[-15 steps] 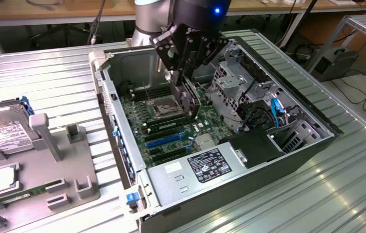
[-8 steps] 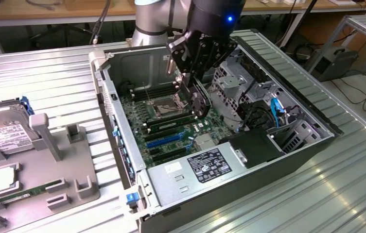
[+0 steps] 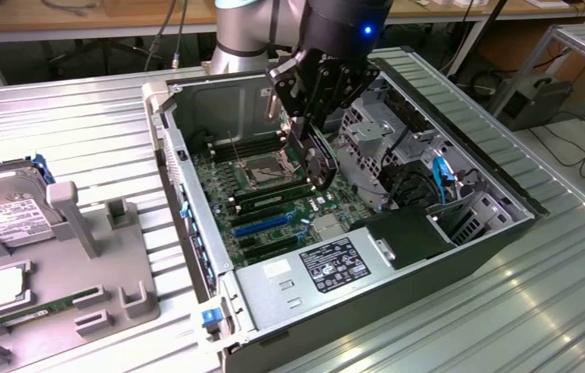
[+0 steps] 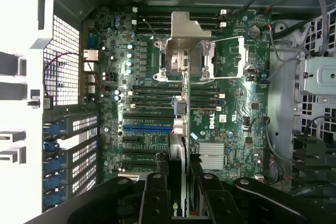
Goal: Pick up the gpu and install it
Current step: 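Insert the gpu into the slot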
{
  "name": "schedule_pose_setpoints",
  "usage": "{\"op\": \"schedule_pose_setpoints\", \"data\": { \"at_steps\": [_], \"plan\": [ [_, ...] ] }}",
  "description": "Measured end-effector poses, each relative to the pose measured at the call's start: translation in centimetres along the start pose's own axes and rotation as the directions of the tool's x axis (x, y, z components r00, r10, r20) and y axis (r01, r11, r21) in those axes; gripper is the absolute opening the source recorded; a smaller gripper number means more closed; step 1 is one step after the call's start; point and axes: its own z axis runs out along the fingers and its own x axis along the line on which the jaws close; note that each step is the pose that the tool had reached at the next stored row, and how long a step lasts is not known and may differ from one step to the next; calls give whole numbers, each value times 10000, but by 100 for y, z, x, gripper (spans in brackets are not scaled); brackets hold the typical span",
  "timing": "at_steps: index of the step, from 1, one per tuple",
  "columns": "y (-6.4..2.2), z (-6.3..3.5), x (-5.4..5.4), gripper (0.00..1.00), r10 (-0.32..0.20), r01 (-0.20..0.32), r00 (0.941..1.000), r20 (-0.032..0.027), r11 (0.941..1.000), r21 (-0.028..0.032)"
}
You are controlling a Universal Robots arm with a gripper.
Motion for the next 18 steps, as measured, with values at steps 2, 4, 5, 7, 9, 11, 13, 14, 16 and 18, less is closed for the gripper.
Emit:
{"op": "schedule_pose_setpoints", "data": {
  "at_steps": [2, 4, 5, 7, 9, 11, 13, 14, 16, 18],
  "plan": [
    [0, 0, 0, 26, 0, 0, 10000, 0, 10000, 0],
    [0, 0, 0, 26, 0, 0, 10000, 0, 10000, 0],
    [0, 0, 0, 26, 0, 0, 10000, 0, 10000, 0],
    [0, 0, 0, 26, -1, 1, 10000, 0, 10000, -1],
    [0, 0, 0, 26, -67, 67, 10000, -3, 10000, 2],
    [0, 0, 0, 26, -478, 478, 9989, -20, 9989, 11],
    [0, 1, 0, 26, -870, 870, 9962, -38, 9962, 20],
    [0, 1, 0, 26, -1038, 1038, 9946, -47, 9946, 24],
    [0, 1, 0, 26, -1627, 1627, 9867, -72, 9867, 36],
    [0, 1, 0, 26, -2024, 2025, 9793, -86, 9793, 44]
  ]
}}
